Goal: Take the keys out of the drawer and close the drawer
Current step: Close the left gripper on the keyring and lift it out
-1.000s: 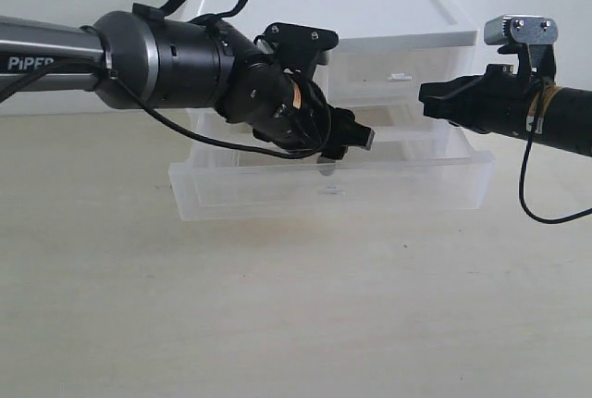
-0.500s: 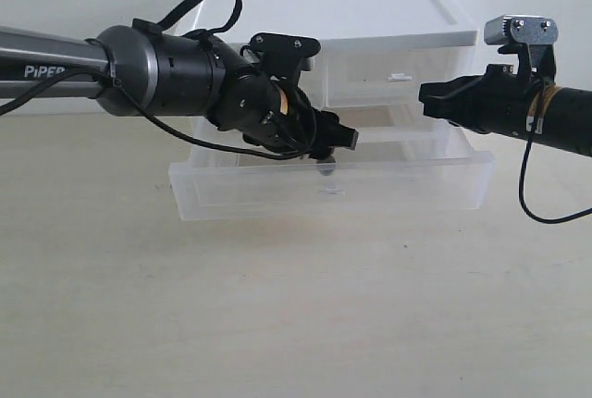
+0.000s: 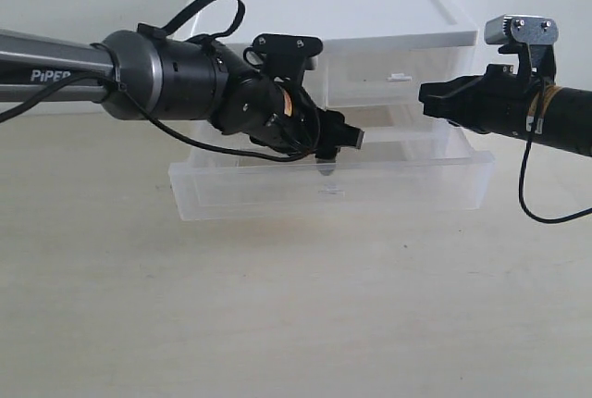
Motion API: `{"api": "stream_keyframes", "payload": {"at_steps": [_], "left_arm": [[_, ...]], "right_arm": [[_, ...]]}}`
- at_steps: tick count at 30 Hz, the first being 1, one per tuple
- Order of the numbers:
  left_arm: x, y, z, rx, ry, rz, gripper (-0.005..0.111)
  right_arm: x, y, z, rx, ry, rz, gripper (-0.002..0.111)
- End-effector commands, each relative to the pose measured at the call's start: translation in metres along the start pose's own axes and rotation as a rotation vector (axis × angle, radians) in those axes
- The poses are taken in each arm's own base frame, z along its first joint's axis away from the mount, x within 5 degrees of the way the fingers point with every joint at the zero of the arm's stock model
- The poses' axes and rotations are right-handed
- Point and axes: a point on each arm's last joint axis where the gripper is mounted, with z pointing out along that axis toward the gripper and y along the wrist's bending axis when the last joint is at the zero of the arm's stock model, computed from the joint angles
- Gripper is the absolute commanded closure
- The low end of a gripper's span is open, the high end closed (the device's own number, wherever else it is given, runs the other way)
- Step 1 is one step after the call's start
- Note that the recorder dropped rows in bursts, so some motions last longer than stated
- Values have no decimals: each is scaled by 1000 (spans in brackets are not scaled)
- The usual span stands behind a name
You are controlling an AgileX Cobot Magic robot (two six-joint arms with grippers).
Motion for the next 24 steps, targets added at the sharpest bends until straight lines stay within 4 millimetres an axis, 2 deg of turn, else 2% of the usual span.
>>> {"api": "stream_keyframes", "payload": {"at_steps": [1, 5, 7, 9, 13, 19, 24], "left_arm": [[7, -4, 12, 12, -1, 23, 43], [8, -4, 15, 13, -3, 28, 43], [8, -4, 15, 10, 0, 36, 47], [9, -3, 14, -2, 11, 50, 61], [11, 0, 14, -27, 45, 144, 102], [13, 0, 12, -39, 79, 200, 102], [-1, -16, -9, -13, 26, 269, 102]], "right_arm": [[-7, -6, 0, 39, -30, 23, 108], [-7, -6, 0, 39, -30, 23, 108], [-7, -6, 0, 39, -30, 23, 108], [-7, -6, 0, 39, -30, 23, 108], [-7, -6, 0, 42, -29, 25, 108], [-7, -6, 0, 42, -29, 25, 108], [-7, -6, 0, 42, -29, 25, 108]]}}
